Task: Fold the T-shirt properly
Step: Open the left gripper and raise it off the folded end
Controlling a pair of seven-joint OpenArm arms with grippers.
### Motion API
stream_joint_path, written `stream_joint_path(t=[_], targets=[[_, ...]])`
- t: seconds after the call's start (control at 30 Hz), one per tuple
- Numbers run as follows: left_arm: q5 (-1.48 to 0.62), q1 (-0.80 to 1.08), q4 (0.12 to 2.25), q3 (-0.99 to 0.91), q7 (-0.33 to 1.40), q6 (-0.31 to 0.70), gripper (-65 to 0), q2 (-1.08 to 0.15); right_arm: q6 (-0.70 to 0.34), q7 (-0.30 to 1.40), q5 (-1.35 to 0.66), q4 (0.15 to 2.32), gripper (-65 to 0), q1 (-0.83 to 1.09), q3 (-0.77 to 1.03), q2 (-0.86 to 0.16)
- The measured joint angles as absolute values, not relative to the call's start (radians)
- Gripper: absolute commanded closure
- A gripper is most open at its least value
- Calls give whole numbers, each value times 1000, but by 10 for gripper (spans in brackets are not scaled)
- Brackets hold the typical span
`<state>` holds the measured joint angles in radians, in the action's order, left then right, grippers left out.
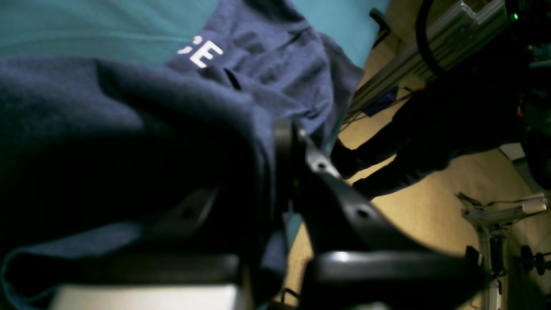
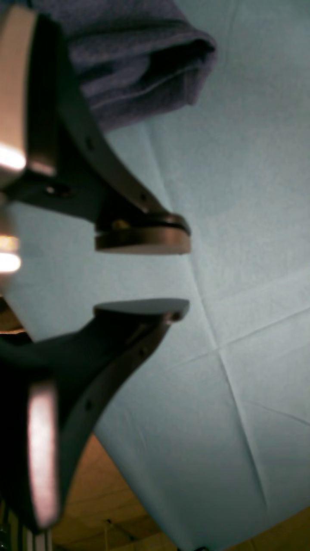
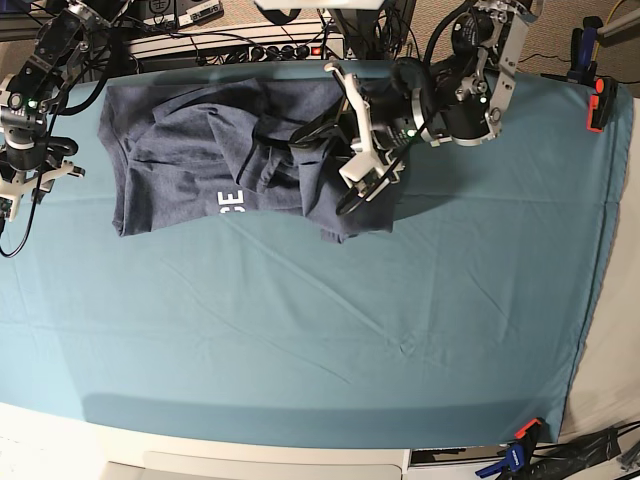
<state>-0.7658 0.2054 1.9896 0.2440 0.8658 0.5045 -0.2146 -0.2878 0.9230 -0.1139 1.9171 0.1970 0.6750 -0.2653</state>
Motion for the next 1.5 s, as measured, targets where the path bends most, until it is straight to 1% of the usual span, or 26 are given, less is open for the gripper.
stream_joint_path(t=[0.27,0.3,0.37,0.4,0.43,0.5,0.73,0.8,0.83,0.93,1.03,1.17,1.4,1.5], targets=[[-699,205,1990,260,844,505,0,-205,-287,923,-114,1917,-189,197,675,-265],[-691,205,1990,260,844,505,-23,-205,-287,923,-114,1917,-189,197,675,-265],[-682,205,1990,260,844,516,-151,-205,-287,923,-114,1917,-189,197,675,-265],[-681,205,1990,260,843,516,-202,-205,-288,923,-114,1917,-189,197,675,-265],[-681,205,1990,260,839,516,-233,-205,-288,923,-114,1917,-189,197,675,-265],[-681,205,1990,260,836,516,-243,-204,-288,923,-114,1917,-189,197,675,-265],[-681,205,1990,260,836,516,-243,-205,-287,923,-114,1917,-189,197,675,-265],[-661,207,2011,258,839,516,-228,-205,-287,923,-114,1917,-189,197,675,-265],[-648,208,2035,248,843,516,-188,-205,-287,923,-114,1917,-189,197,675,-265],[-615,207,2116,181,839,501,0,-209,-287,923,-114,1917,-189,197,675,-265],[-610,206,2174,91,841,477,0,-256,-287,923,-114,1917,-189,197,675,-265],[-566,220,2178,-15,844,392,0,-326,-287,923,-114,1917,-189,197,675,-265],[-568,302,2177,-43,844,396,0,-346,-287,915,-113,1917,-189,197,675,-265],[-532,319,2176,-43,844,397,0,-346,-287,915,-114,1917,-189,197,675,-265]])
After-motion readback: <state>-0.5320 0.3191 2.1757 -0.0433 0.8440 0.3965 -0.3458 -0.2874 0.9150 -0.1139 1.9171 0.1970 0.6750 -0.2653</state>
